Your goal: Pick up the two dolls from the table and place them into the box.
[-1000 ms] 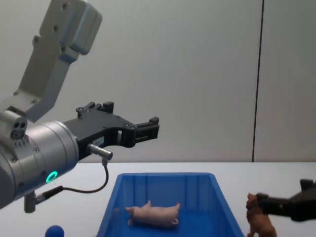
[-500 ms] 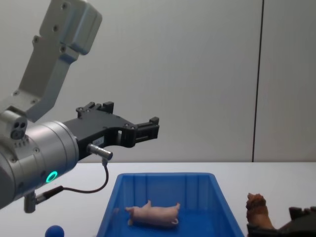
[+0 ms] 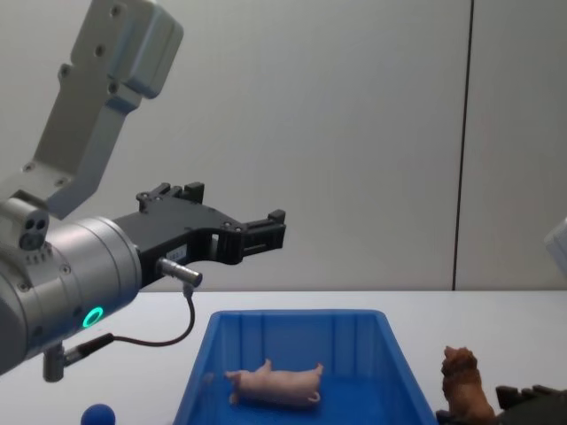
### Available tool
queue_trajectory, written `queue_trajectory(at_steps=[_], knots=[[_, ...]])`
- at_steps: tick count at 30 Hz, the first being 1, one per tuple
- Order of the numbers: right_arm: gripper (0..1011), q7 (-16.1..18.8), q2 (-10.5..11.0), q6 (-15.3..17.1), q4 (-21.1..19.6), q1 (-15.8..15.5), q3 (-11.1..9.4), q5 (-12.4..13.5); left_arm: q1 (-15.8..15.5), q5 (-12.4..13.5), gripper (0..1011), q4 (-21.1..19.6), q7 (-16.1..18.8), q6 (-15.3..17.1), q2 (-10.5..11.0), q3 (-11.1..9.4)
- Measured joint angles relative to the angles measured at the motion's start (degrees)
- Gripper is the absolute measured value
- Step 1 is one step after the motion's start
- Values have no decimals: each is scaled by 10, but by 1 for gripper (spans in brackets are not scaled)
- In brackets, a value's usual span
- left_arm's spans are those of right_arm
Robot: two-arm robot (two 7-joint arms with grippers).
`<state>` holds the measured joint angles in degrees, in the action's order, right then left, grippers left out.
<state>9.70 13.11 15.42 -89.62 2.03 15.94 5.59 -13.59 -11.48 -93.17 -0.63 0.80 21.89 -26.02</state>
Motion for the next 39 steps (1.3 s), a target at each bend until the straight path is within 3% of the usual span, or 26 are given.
queue_trajectory(at_steps=[16, 31, 39], knots=[[296, -29, -8, 9, 10, 5, -1, -5, 0, 0, 1001, 0, 0, 0, 0, 0], [289, -35, -10, -8, -8, 12, -4, -17, 0, 0, 1001, 0, 0, 0, 0, 0], [289, -11, -16, -30, -26, 33, -5, -20, 0, 0, 1001, 0, 0, 0, 0, 0]])
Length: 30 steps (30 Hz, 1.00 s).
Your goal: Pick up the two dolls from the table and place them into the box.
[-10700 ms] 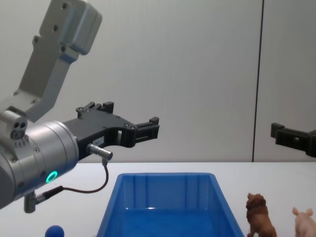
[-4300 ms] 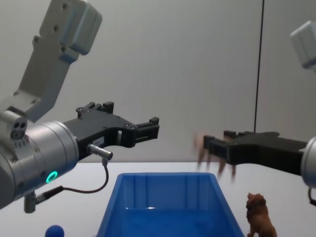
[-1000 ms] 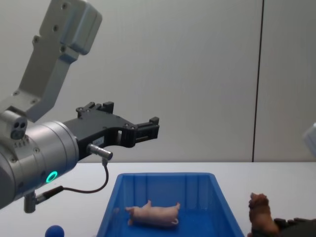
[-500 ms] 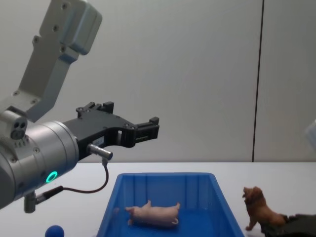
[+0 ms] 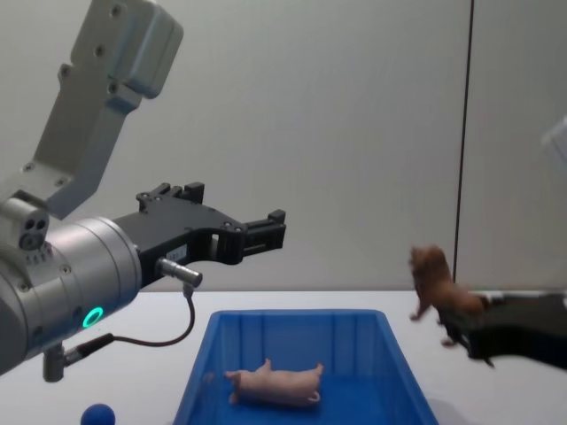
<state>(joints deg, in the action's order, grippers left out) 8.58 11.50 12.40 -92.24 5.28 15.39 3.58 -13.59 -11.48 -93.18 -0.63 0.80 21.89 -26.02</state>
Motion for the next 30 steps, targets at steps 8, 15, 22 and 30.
queue_trajectory(at_steps=[8, 15, 22, 30], knots=[[289, 42, -10, -16, -5, 24, 2, 5, 0, 0, 1001, 0, 0, 0, 0, 0], [289, 91, -22, -20, 4, 46, 8, 19, 0, 0, 1001, 0, 0, 0, 0, 0], [408, 119, -33, -12, 22, 60, 15, 29, 0, 0, 1001, 0, 0, 0, 0, 0], [650, 120, -39, 3, 35, 65, 21, 29, 0, 0, 1001, 0, 0, 0, 0, 0]])
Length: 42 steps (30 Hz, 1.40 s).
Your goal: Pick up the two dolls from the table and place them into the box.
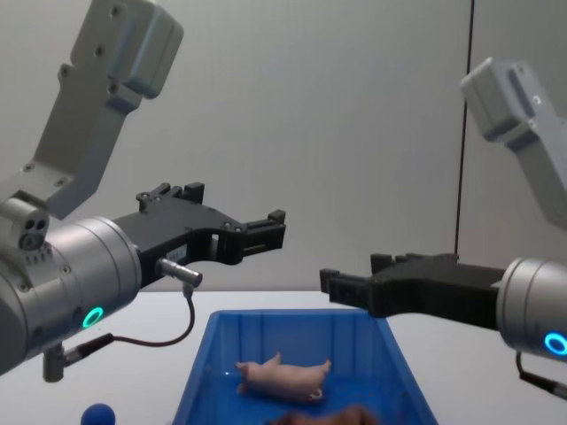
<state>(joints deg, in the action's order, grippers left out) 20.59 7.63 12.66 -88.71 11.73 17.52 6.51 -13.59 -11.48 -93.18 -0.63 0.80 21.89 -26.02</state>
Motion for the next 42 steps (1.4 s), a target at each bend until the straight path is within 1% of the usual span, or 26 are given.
queue_trajectory(at_steps=[1, 4, 6, 7, 8, 9, 11, 12, 20, 27, 37, 42], knots=[[709, -3, 0, 2, 1, 0, 1, -1, 0, 0, 1001, 0, 0, 0, 0, 0], [766, -11, 0, 5, 1, -1, 2, -4, 0, 0, 1001, 0, 0, 0, 0, 0], [840, -19, 0, 7, 1, -4, 2, -6, 0, 0, 1001, 0, 0, 0, 0, 0], [853, -22, 1, 8, 1, -5, 2, -7, 0, 0, 1001, 0, 0, 0, 0, 0], [902, -26, 1, 8, 0, -6, 2, -8, 0, 0, 1001, 0, 0, 0, 0, 0], [902, -33, 3, 9, -1, -9, 2, -9, 0, 0, 1001, 0, 0, 0, 0, 0], [968, -40, 4, 9, -4, -11, 1, -11, 0, 0, 1001, 0, 0, 0, 0, 0], [999, -48, 6, 10, -7, -15, 0, -12, 0, 0, 1001, 0, 0, 0, 0, 0], [1001, -93, 18, 9, -26, -34, -8, -15, 0, 0, 1001, 0, 0, 0, 0, 0], [1001, -130, 33, 5, -46, -56, -18, -10, 0, 0, 1001, 0, 0, 0, 0, 0], [1001, -155, 44, 1, -59, -71, -25, -4, 1, 0, 1001, 0, 0, 1, 1, 1], [1001, -161, 46, 0, -62, -75, -27, -3, 6, -7, 1001, -8, 1, 12, 8, 5]])
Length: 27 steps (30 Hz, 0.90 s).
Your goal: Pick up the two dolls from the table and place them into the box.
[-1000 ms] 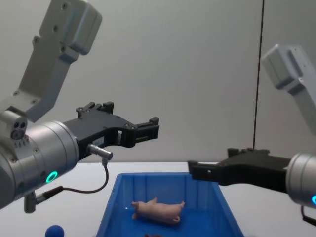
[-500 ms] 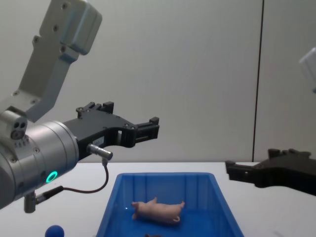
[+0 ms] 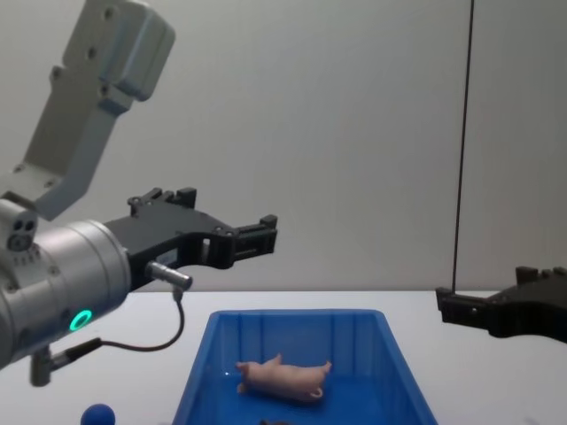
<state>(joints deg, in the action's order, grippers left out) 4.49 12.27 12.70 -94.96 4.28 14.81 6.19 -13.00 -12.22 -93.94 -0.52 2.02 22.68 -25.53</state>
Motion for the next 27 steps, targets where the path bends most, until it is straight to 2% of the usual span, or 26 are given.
queue_trajectory(at_steps=[8, 18, 27], knots=[[1001, -7, 3, -1, -4, -4, -2, 1, 16, -22, 1001, -19, 12, 29, 18, 11], [1001, -11, 4, -2, -6, -6, -3, 2, 38, -64, 1001, -42, 24, 81, 45, 27], [1001, -12, 5, -2, -7, -7, -3, 3, 54, -92, 1001, -49, 29, 116, 60, 37]])
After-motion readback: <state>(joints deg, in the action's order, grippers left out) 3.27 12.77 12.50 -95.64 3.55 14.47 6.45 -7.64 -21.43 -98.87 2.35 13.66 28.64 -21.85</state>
